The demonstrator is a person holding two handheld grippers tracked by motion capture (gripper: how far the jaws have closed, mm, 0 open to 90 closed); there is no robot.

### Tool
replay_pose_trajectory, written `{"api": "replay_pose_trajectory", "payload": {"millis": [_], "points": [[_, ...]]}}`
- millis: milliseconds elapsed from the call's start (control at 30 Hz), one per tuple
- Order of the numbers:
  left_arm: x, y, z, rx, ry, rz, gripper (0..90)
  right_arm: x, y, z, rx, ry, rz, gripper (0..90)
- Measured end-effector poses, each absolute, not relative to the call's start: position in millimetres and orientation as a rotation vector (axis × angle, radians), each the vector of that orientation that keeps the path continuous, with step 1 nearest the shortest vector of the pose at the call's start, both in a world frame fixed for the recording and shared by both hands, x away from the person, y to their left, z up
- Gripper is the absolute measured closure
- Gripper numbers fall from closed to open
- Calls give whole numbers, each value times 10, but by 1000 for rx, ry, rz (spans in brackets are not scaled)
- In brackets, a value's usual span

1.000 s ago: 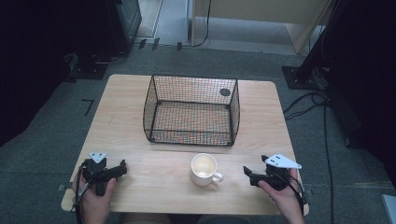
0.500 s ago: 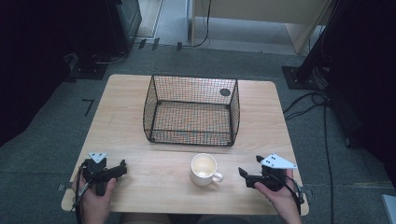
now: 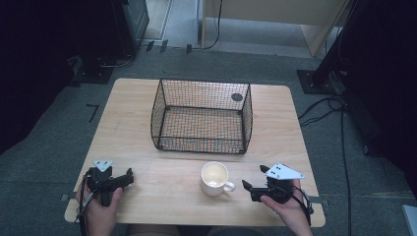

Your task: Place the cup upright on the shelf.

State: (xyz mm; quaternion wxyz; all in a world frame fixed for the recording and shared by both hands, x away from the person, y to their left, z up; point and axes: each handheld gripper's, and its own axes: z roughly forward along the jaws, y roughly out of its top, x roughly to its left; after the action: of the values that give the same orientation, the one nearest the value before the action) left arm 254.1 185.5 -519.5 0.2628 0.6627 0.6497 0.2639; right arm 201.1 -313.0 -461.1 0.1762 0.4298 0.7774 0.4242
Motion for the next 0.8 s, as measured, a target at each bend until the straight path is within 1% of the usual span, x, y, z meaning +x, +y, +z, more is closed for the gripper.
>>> {"api": "replay_pose_trajectory", "payload": {"millis": [500,567,600,633,667,733,767,800], "points": [[2541,1855,-5195,1792,1757,714,11,1979,-2969,-4594,1160,2258,1236,152],[2541,1855,-5195,1792,1757,714,11,1976,-2944,-4599,1154,2268,1240,170],[2541,1855,-5195,1792,1757,714,11,1976,-2923,-4606,1147,2284,1252,206],[2541,1855,-5195,1793,1758,714,11,1976,-2914,-4609,1143,2292,1259,225],[2541,1855,-5195,1792,1758,714,11,1976,-2914,-4609,1143,2292,1259,225],[2541,1855,-5195,1792,1758,714,11,1975,-2878,-4620,1131,2315,1281,275],[2541,1855,-5195,1793,1757,714,11,1975,-2878,-4620,1131,2315,1281,275],[2541,1855,-5195,1792,1757,714,11,1975,-2857,-4630,1121,2333,1296,316]]}}
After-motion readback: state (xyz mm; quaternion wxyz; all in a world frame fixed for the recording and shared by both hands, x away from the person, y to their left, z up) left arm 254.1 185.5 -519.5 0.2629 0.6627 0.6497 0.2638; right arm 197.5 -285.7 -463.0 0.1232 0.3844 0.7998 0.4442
